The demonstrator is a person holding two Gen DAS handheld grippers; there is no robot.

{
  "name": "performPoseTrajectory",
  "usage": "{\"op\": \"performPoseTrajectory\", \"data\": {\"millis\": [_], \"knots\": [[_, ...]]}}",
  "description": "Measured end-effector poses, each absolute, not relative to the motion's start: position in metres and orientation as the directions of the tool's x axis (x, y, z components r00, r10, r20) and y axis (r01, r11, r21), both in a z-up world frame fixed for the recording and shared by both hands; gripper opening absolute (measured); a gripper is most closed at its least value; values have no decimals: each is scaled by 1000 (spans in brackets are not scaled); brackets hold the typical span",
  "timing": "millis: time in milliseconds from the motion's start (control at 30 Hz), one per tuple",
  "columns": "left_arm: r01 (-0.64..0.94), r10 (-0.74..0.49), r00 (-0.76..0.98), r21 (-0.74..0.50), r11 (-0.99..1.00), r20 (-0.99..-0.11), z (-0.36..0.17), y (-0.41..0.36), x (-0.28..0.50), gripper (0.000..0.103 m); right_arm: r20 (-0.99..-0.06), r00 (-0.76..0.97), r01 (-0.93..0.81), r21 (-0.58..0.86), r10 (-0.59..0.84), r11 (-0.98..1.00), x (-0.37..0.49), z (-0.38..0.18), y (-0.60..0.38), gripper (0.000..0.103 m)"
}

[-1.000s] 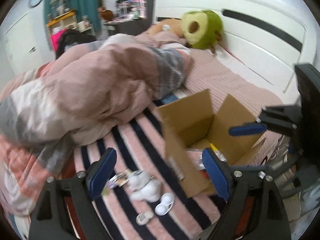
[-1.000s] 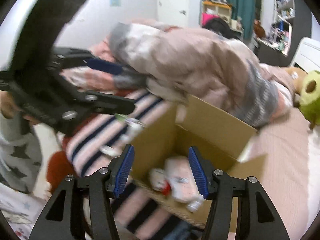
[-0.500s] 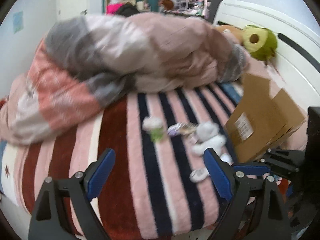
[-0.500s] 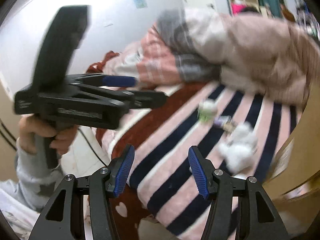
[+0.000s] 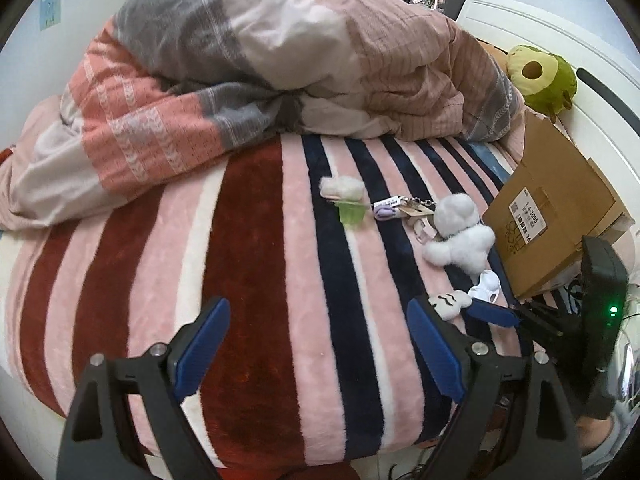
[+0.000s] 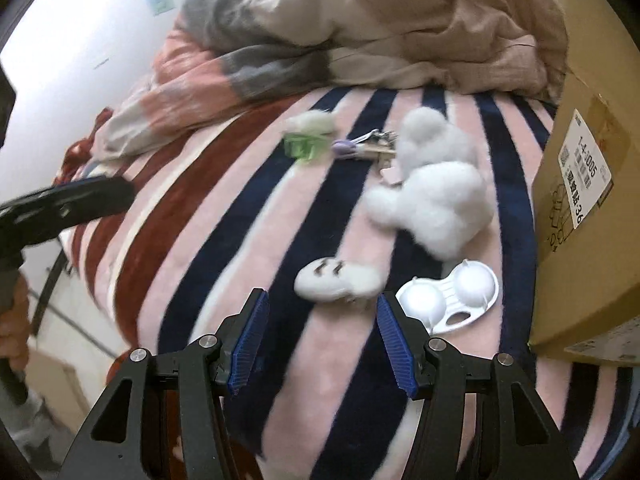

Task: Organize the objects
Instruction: 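Return the right tool and grasp the white plush keychain, then carry the white plush keychain into the cardboard box and release it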

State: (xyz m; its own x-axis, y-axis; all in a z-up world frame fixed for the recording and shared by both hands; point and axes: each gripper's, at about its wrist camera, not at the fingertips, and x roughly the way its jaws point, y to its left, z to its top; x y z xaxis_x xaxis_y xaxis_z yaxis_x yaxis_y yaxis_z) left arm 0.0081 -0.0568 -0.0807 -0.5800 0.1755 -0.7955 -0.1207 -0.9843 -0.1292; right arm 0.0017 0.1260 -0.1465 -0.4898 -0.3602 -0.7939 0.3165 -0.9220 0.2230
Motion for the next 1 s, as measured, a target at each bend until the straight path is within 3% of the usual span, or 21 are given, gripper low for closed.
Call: {"op": "performPoseTrajectory", "data": {"millis": [267, 500, 667, 733, 1000], "knots": [[-121, 201, -573, -160, -980, -795, -83, -60, 8, 89, -781, -554, 328, 116, -290, -938, -3, -154, 112, 32], [-198, 268, -540, -189, -962, -798, -82, -52, 5, 89, -752, -559, 411, 114, -349, -904, 0, -144, 103, 32], [-318, 482, -443, -370, -873, -756, -79, -49, -7, 88, -698, -538, 539, 147, -473, -829, 6, -122, 89, 32], [-356, 503, -419, -373, -857, -756, -72, -45, -12, 88, -676, -527, 586, 150, -515, -796, 6, -109, 84, 32], [-457, 568, -361, -390, -799, -739, -34, -35, -23, 58, -615, -517, 686, 117, -595, -718, 1, -59, 80, 32]]}}
